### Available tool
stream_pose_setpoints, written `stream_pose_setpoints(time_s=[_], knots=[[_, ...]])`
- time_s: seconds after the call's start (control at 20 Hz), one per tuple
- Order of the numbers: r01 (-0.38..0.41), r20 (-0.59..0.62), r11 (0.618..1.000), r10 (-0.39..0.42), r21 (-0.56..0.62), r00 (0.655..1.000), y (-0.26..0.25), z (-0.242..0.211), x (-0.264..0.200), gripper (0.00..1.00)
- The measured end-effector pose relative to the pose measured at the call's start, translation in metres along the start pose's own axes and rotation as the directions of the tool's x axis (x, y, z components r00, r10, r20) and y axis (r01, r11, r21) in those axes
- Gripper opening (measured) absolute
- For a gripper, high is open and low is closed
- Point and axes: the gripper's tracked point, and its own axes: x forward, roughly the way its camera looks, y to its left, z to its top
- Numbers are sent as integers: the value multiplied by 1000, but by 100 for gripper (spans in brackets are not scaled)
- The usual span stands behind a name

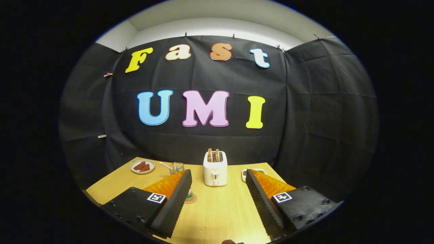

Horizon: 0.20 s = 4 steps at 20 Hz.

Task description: Take the bottle from table, then pour the juice into the cup, finally place the bottle on the coaster

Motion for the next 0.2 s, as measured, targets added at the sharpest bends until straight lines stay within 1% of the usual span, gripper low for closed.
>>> stream_pose_setpoints(time_s=[0.2], knots=[[21,16,1000,-21,5,1000,-3,1,6,98]])
